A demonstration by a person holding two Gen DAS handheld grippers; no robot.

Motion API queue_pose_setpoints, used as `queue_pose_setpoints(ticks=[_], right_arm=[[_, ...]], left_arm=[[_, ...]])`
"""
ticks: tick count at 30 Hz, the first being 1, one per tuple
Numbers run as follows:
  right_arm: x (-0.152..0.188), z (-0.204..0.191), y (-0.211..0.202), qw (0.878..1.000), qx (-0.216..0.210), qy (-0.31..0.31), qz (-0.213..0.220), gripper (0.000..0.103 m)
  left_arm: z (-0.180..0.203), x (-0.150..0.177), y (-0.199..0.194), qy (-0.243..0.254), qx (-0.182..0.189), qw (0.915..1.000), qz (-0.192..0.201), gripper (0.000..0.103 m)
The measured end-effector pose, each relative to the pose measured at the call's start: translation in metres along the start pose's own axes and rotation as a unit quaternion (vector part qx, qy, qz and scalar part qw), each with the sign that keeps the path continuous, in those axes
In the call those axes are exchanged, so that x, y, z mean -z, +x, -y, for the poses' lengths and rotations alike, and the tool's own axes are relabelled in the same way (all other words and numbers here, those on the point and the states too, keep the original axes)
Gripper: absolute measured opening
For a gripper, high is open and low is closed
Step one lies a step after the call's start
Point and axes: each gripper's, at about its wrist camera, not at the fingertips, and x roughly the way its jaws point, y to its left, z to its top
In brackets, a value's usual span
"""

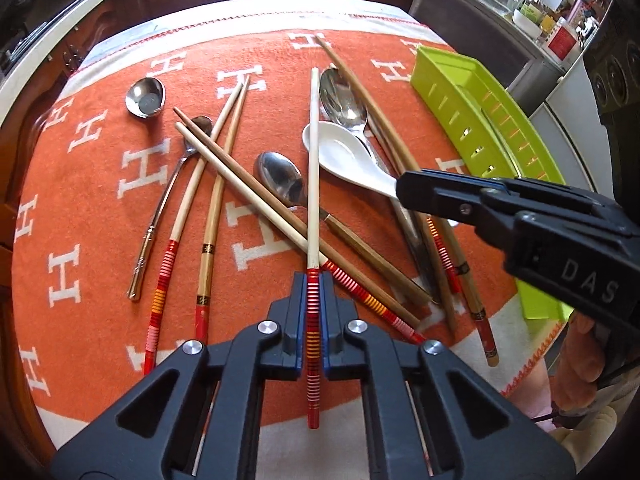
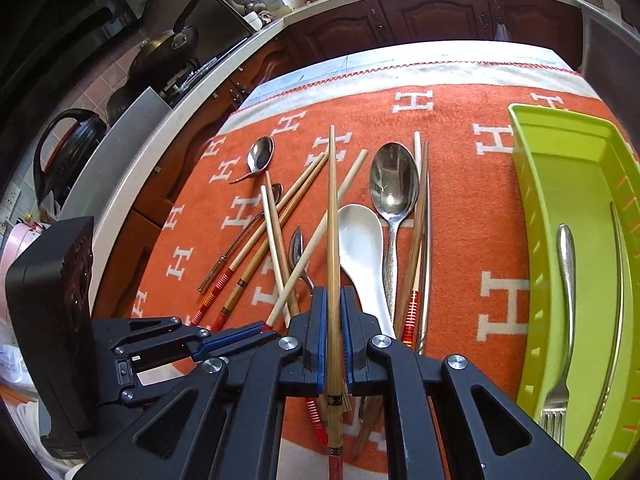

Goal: Organize utensils
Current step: 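Carry the chopstick with the right gripper into the green tray and release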

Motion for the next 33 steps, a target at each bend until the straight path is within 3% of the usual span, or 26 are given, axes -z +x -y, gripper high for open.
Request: queue_pose_setpoints(ticks=[8,16,24,33], right_arm=[[0.008,0.008,-0.039,0.999,-0.008,0.017,0.03,0.006],[0.024,0.03,-0.085,0.998,0.005,0.042,0.055,0.007],[0.037,0.079,-0.14,0.993,0.038,0.077,0.079,0.007],[0.039,0.139,-0.161,0.988,0.084,0.11,0.071,0.007]], left_arm=[[0.009,0.0,-0.041,-0.001,0.011,0.9994,0.033,0.003],[0.048,-0.017,-0.072,0.025,0.048,0.9971,0.054,0.003],[0.106,-0.048,-0.065,0.043,0.093,0.9945,0.022,0.003],[0.156,-0.073,-0.034,0.029,0.102,0.9942,-0.019,0.003]])
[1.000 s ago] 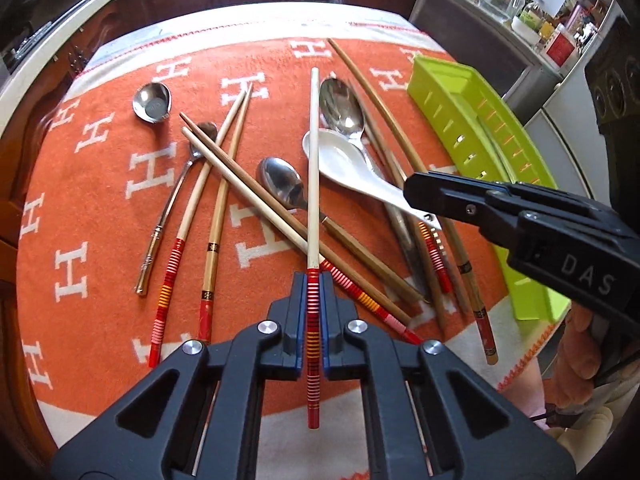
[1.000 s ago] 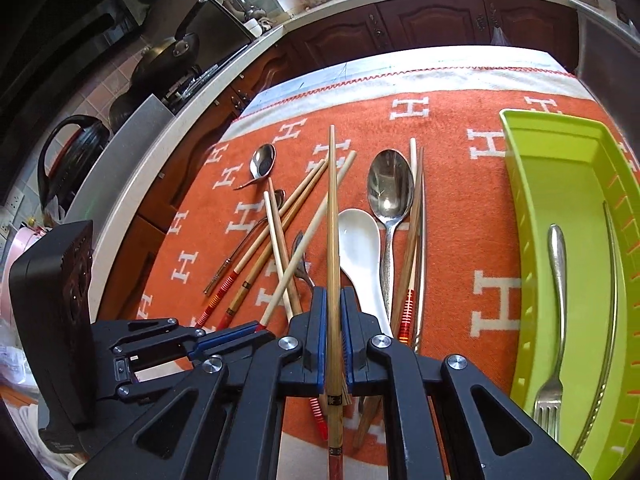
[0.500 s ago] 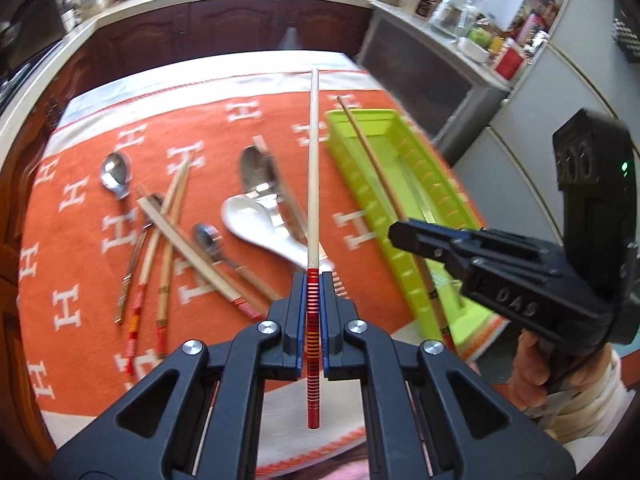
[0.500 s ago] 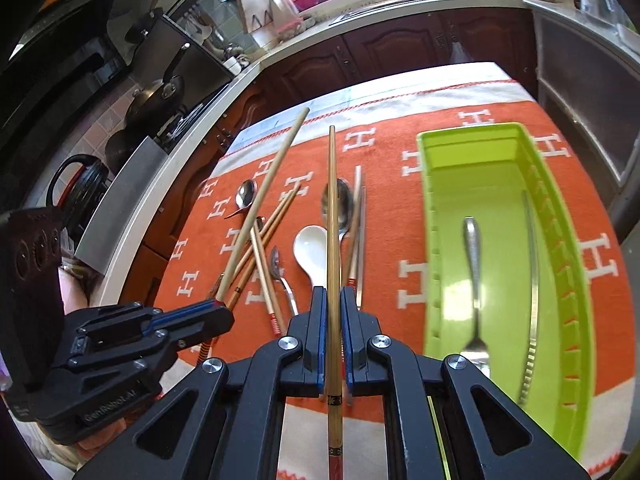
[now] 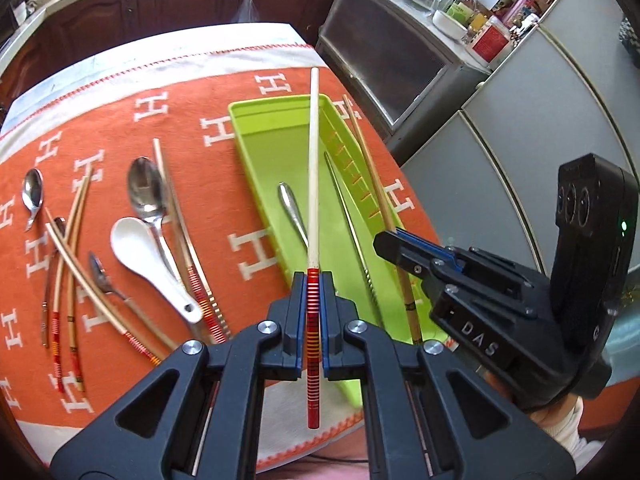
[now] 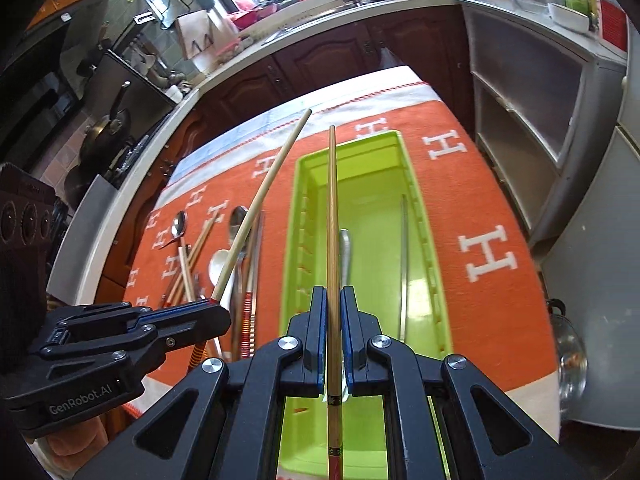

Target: Organize utensils

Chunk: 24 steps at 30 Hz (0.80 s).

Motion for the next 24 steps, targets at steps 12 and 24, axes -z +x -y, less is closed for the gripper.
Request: queue_pose_setpoints(ticks=[12,24], right_arm=[[-0.011,0.031,0.026,0.999,0.037,0.016,-0.015,0.013],[-0.005,0.018,0.029,0.999,0.043,0.018,-0.009,0.022]], left_arm=[[0.015,-0.01,0.037,-0.004,-0.021,0.9993,-0.029,0.004],[0.004,0.0,0.028,-0.002,-0.03,0.9992,-0.026,0.021]])
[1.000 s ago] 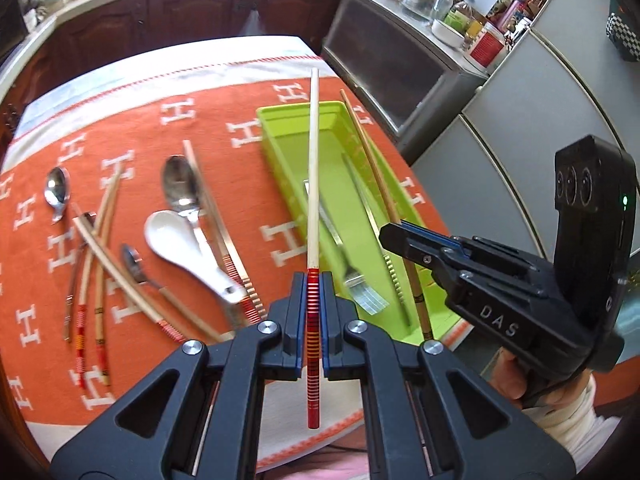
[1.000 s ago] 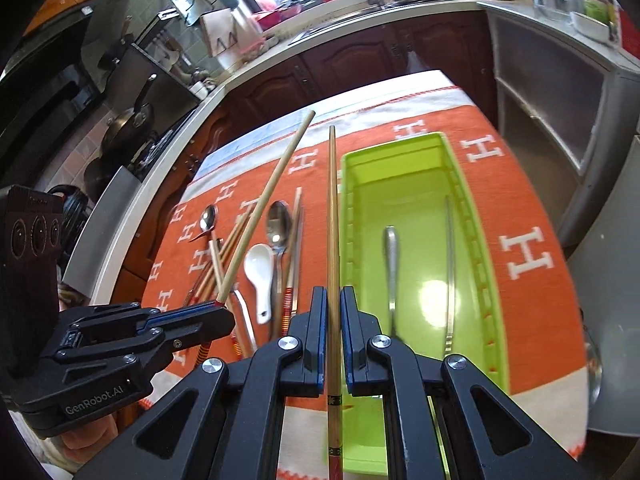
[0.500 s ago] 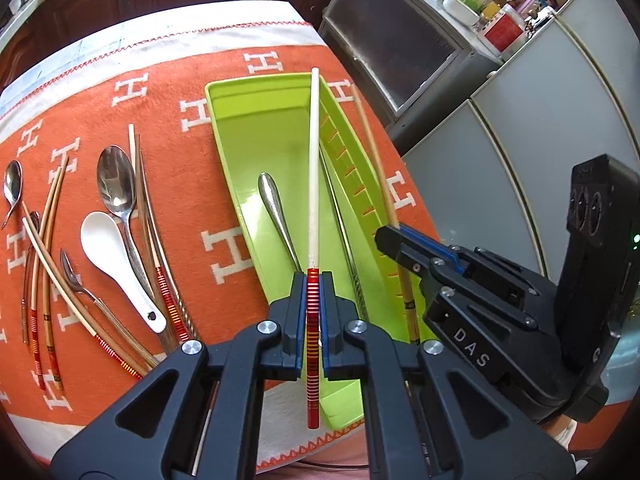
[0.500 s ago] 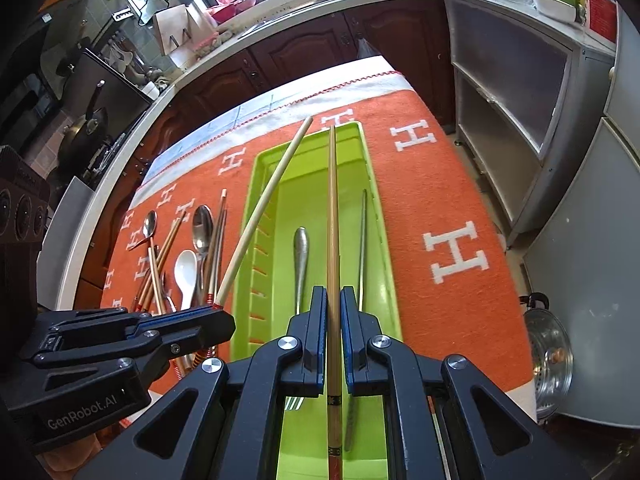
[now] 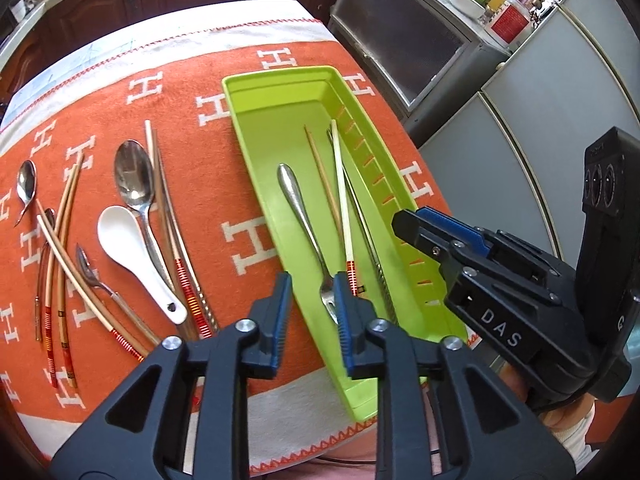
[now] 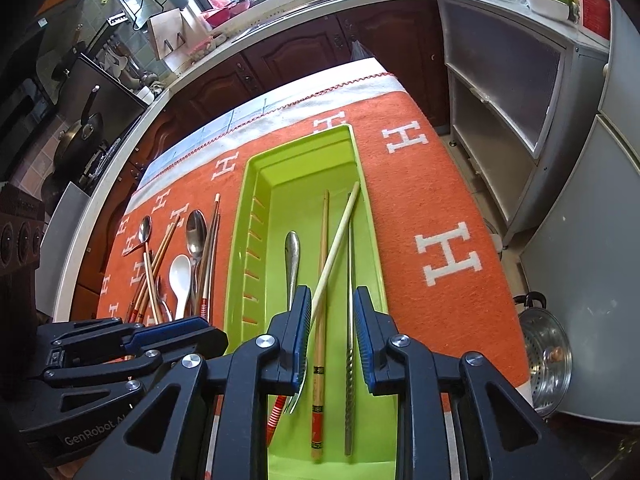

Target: Organize utensils

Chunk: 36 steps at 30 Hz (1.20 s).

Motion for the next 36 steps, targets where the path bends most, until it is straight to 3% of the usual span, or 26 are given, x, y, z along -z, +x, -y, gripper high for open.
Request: queue_pose_setpoints(ticks=[12,21,36], right_arm=[[0.01,-0.027,-0.005,1.0,-0.008,-0.019,-0.001,0.022],[0.017,-0.054,-0.005,0.999,-0.02,-0.045,-0.01,0.022],[0.027,-0.122,0.01,0.993,-0.042,-0.105,-0.038,0.022]], left_arm=[[-0.026,0.012,-0.021,-0.021,-0.011,0.9995,0.019,0.022],[-0.051,0.027,-0.039,-0.033,-0.039,0.9979,0.041,0.022],[-0.126,0.054,-0.063,-0.092,-0.072,0.991,0.066,0.022]])
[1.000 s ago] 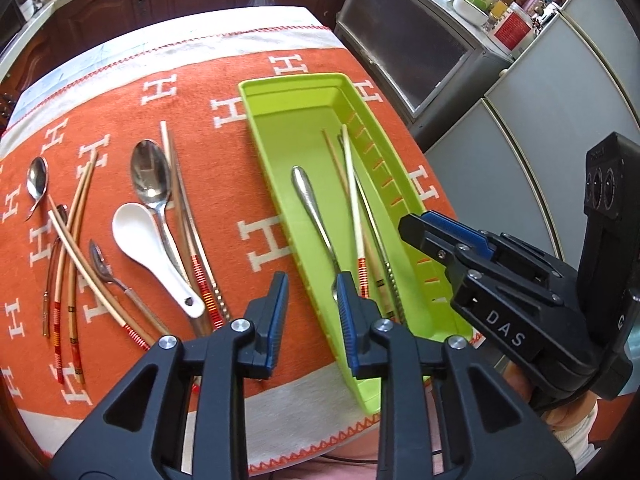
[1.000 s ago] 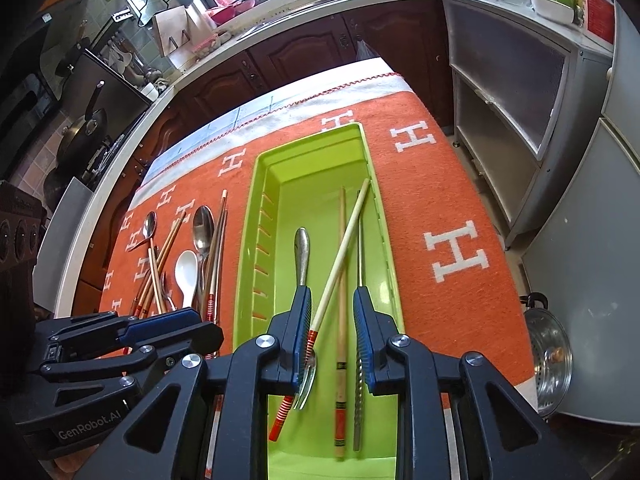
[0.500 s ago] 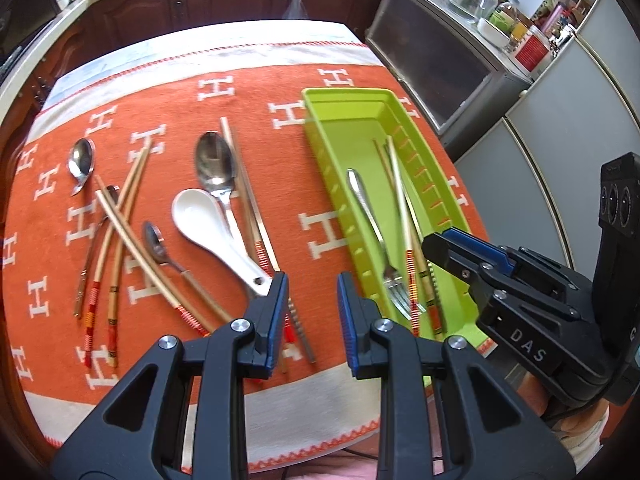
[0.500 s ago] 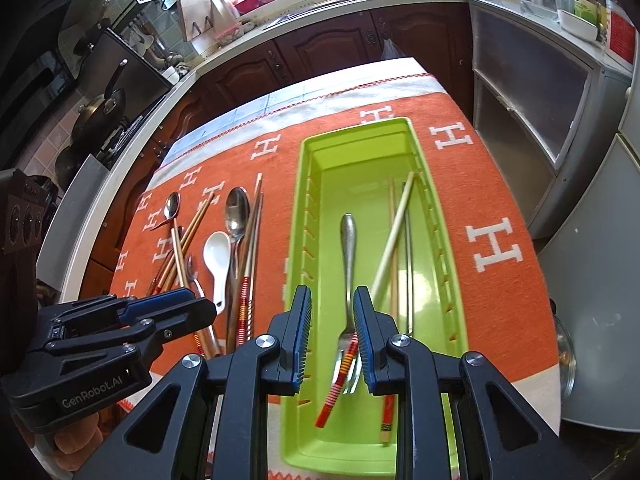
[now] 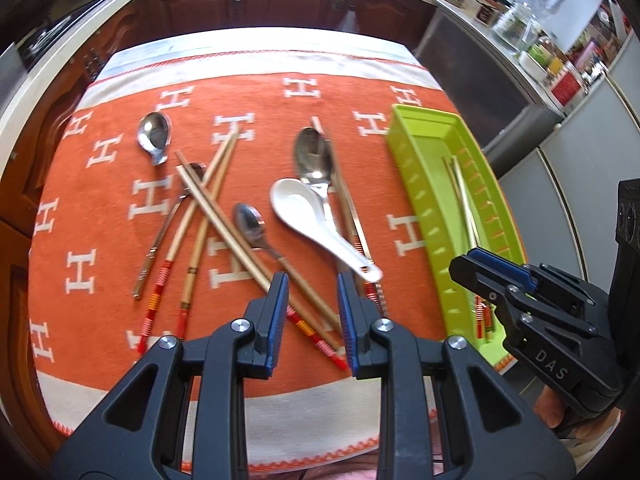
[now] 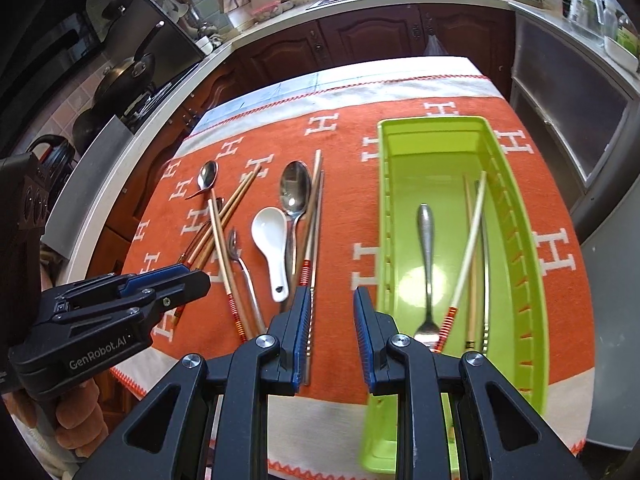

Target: Organize utensils

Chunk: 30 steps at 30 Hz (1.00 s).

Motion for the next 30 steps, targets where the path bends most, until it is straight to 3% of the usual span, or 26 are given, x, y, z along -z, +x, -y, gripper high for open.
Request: queue_pose_setpoints(ticks=[6,14,23,30], right_arm=[[-0.008,-0.021,0.016,1.0,-0.005,-0.014,-0.014,0.022],[-0.028,-0.038,0.052,0.999,-0.014,-0.026,-0.034,0.022],[-0.053,-0.051,0.104,0.997,-0.023,-0.038,-0.064,0.022],[-0.058,-0.06,0.138,0.995,-0.019,-0.049,-0.083,0.022]], left_arm=[[-0.035,0.001,0.0,-0.029,0.002,0.9996,0.004,0.022],[-0.083,-0.007,0.012,-0.082,0.032,0.9961,-0.001,0.022],[-0.137,-0.031,0.029,-0.137,0.031,0.9901,0.002,0.022],[-0.143,-0.033,0.038,-0.137,0.062,0.9887,-0.005,0.022]])
